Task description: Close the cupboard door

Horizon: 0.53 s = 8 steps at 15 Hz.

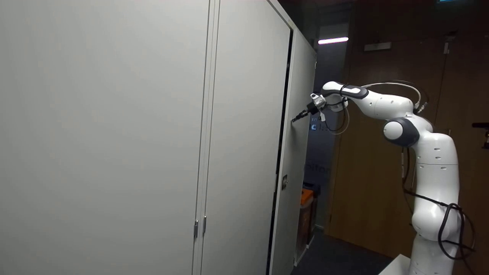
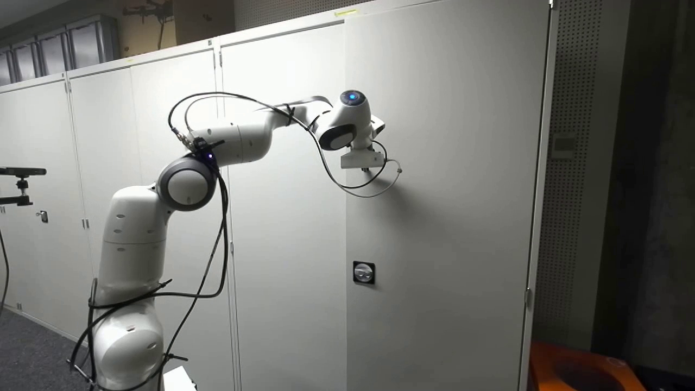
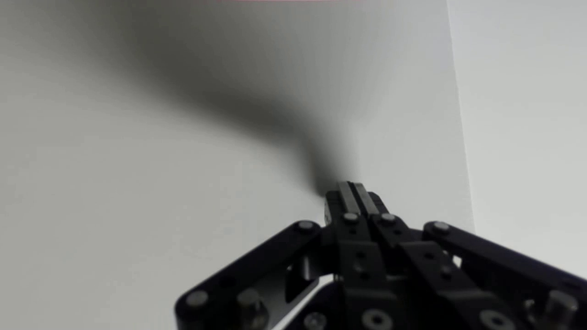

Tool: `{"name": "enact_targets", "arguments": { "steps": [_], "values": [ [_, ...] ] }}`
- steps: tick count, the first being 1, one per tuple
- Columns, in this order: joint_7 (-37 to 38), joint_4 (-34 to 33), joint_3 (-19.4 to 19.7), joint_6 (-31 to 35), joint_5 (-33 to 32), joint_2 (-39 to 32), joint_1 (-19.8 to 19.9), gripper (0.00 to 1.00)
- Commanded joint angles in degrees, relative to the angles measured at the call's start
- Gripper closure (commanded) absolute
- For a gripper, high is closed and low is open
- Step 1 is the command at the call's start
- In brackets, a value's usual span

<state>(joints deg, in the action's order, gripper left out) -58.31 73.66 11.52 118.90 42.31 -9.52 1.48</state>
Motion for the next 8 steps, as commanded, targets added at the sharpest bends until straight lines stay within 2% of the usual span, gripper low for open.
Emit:
{"name": "enact_targets", "arguments": {
  "steps": [1,8],
  "values": [
    [-2.5,-4.5,-0.9,2.1,2.6,-3.6,0.1,1.0],
    [-5.0,-7.0,-1.3,2.4,4.8,-7.4,0.4,1.0]
  ]
}}
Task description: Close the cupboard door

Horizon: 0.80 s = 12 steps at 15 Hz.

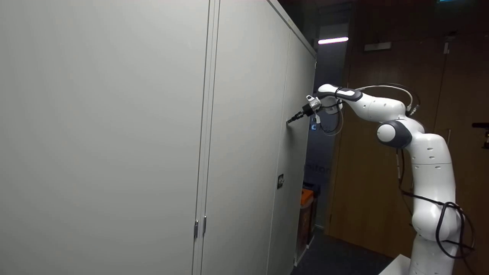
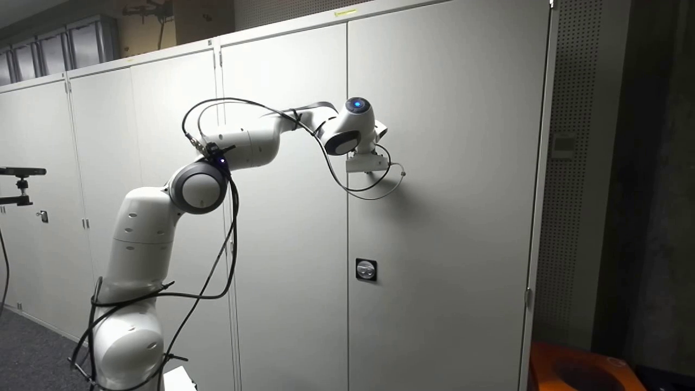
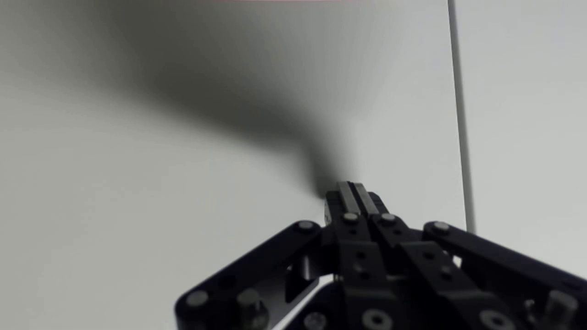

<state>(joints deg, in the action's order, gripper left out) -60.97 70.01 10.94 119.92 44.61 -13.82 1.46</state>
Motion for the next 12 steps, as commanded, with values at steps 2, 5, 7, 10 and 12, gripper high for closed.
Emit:
{"name": "enact_targets", "arguments": {
  "steps": [2,5,7,10,12],
  "values": [
    [-2.9,-3.6,-0.7,1.2,2.5,-3.8,0.7,1.0],
    [-3.4,-3.8,-0.7,1.1,2.5,-4.3,0.9,1.0],
    [-3.6,-3.8,-0.7,1.1,2.4,-4.4,1.0,1.0],
    [-3.4,-3.3,-0.7,1.3,1.8,-4.0,0.9,1.0],
    [-3.3,-2.7,-0.6,1.4,1.4,-3.5,0.8,1.0]
  ]
}}
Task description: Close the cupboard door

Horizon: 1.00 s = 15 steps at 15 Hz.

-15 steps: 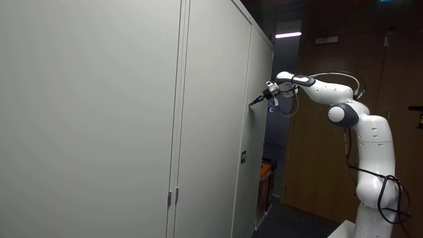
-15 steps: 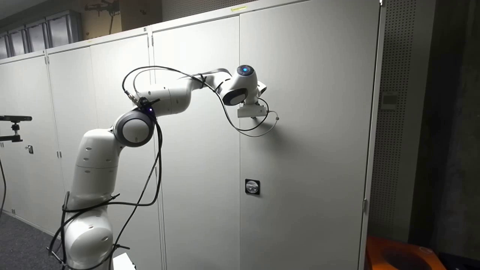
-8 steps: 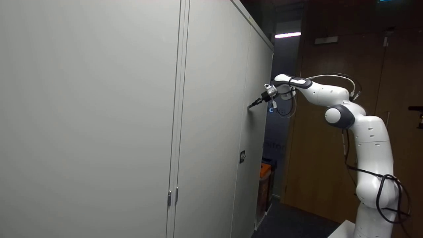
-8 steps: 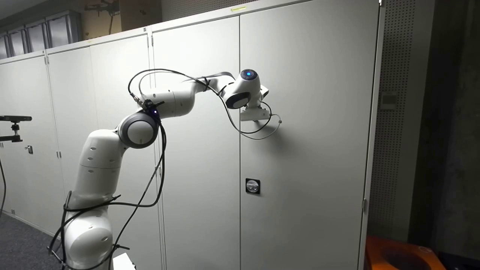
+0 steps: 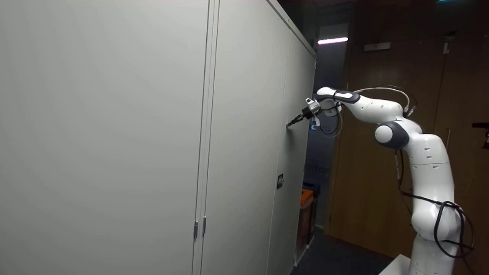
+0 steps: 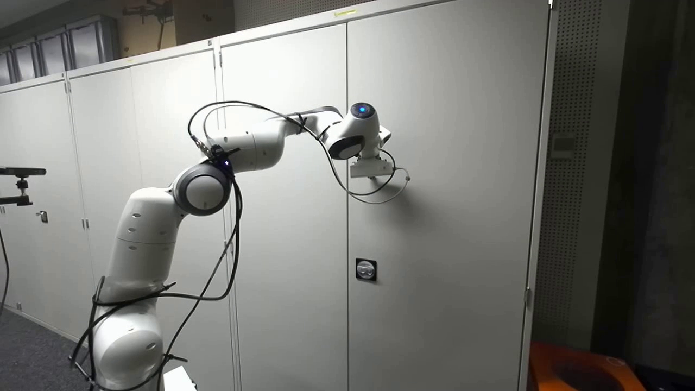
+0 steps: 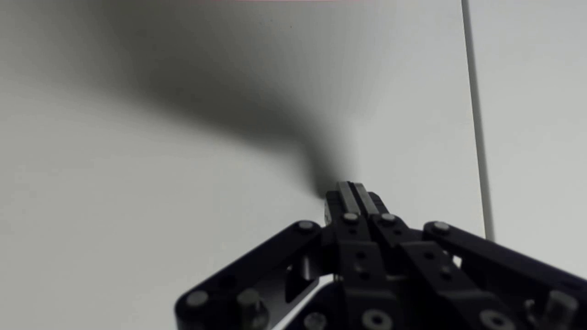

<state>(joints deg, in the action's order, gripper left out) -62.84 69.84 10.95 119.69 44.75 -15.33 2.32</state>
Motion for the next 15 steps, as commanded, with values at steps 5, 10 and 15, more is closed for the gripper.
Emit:
{"name": "enact_targets", "arguments": {
  "steps": [5,10,15],
  "values": [
    [-1.5,-1.9,-0.6,2.0,0.6,-1.4,-0.4,1.0],
    [-0.8,-1.7,-0.6,1.7,0.4,-1.1,-0.7,0.5],
    [-0.7,0.6,-0.3,2.1,-0.5,0.9,-1.8,0.12]
  ]
}}
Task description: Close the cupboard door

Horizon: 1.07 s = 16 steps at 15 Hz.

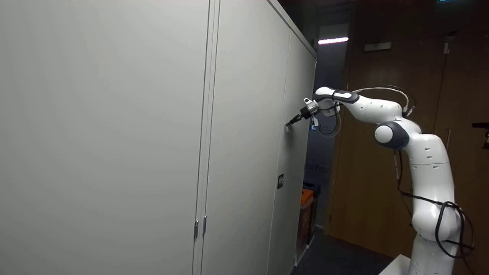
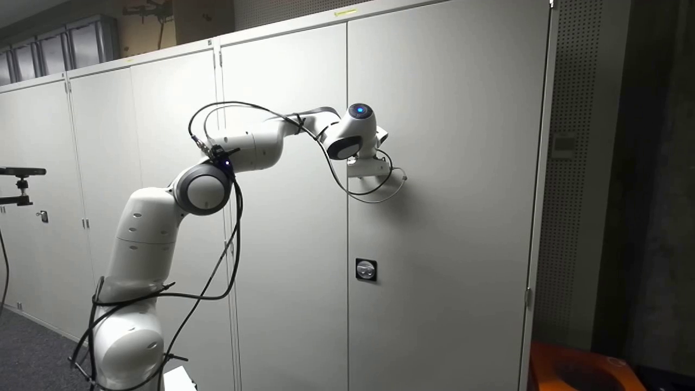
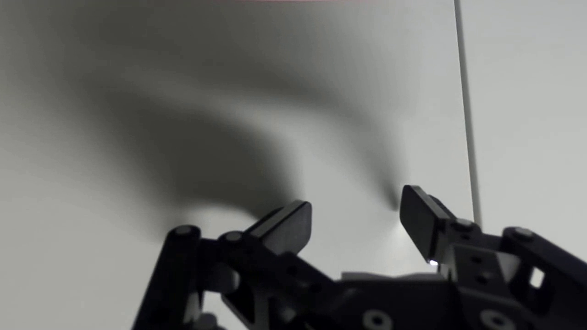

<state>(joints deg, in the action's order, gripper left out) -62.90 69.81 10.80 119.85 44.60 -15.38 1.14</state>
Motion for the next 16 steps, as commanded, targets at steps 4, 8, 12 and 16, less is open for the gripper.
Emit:
{"name": "enact_targets", "arguments": {
  "steps": [4,8,12,16],
  "values": [
    [-0.4,6.4,0.2,2.7,-2.8,4.9,-2.0,0.0],
    [0.7,16.7,0.1,4.2,-7.8,11.9,-3.6,0.0],
    [1.9,27.8,-0.2,7.5,-12.9,19.9,-4.5,0.0],
    [5.7,38.8,-3.2,9.0,-17.7,28.9,-0.6,0.0]
  ]
}}
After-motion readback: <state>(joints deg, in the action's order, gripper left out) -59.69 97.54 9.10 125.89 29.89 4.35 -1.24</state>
